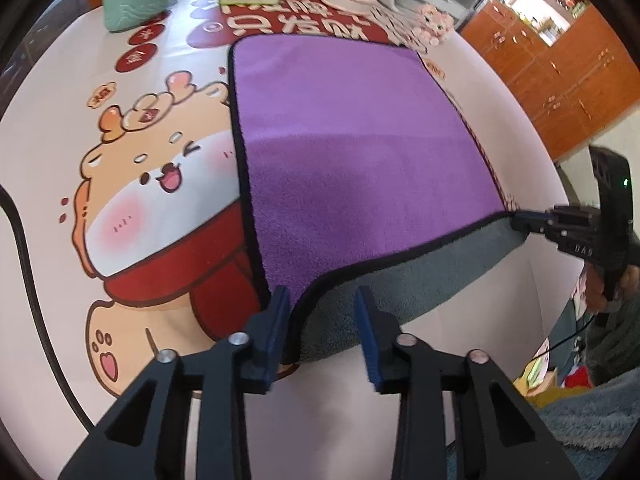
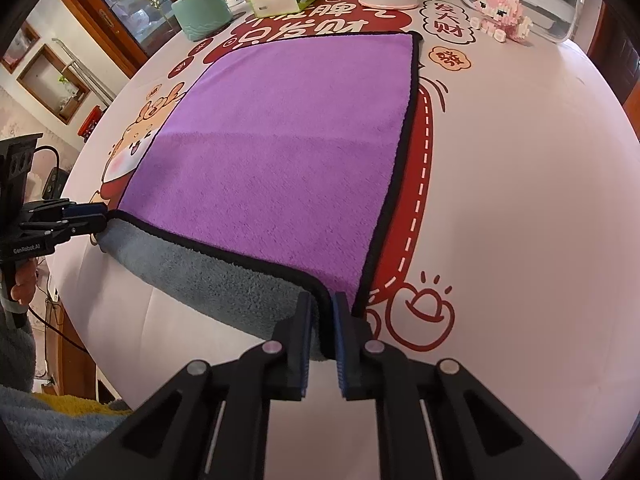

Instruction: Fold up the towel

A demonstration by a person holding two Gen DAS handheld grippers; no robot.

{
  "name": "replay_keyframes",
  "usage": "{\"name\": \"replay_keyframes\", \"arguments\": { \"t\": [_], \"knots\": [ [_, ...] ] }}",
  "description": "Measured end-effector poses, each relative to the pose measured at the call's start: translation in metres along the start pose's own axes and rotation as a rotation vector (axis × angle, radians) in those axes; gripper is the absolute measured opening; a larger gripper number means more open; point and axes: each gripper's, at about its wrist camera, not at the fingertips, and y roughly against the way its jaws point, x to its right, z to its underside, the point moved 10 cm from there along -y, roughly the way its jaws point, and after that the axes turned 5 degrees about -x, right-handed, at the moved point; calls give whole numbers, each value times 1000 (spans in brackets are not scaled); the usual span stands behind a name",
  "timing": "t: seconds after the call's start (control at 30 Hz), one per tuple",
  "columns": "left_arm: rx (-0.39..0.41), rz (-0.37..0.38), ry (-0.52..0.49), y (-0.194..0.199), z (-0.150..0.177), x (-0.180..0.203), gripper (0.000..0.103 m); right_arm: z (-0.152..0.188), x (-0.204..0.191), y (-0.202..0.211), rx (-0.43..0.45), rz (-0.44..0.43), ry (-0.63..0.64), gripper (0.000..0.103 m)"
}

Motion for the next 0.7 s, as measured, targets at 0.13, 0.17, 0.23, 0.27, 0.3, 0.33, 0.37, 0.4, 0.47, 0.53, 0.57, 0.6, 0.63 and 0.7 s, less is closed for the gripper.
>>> {"name": "replay_keyframes", "arguments": {
  "t": [0.13, 0.17, 0.23, 0.27, 0.3, 0.33, 0.37, 0.4, 0.47, 0.53, 0.57, 0.6, 0.63, 0.7],
  "knots": [
    [-21, -9, -16, -5, 0, 0, 27, 1, 0, 0, -1, -2, 3, 10],
    [-24, -4, -16, -5, 0, 0, 27, 1, 0, 0, -1, -2, 3, 10],
    [-34, 0, -17, -6, -1, -1, 27, 2, 1, 0, -5, -3, 4, 10],
    [-39, 0, -18, -7, -1, -2, 27, 2, 1, 0, -5, -2, 4, 10],
    [-47, 1, -16, -7, -1, -3, 27, 2, 2, 0, -4, -1, 4, 10],
    [-57, 7, -13, -8, 0, -4, 27, 2, 2, 0, -4, -2, 3, 10],
    [-65, 11, -10, -9, 1, -5, 27, 2, 2, -1, -5, -5, 1, 10],
    [-70, 14, -7, -10, 2, -6, 27, 2, 3, -1, -6, -7, 0, 10],
    [-77, 28, 3, -12, 3, -8, 27, 2, 3, -2, -7, -7, -1, 10],
    [-80, 42, 11, -13, 3, -8, 27, 2, 4, -3, -9, -11, -5, 10],
    [-80, 48, 13, -14, 3, -7, 27, 2, 4, -4, -11, -13, -7, 10],
    [-81, 53, 14, -14, 2, -7, 27, 2, 4, -4, -13, -15, -9, 10],
    [-82, 61, 13, -16, 1, -4, 27, 2, 5, -5, -16, -20, -10, 10],
    [-85, 71, 10, -13, 2, -3, 27, 2, 5, -6, -22, -29, -13, 10]
  ]
}}
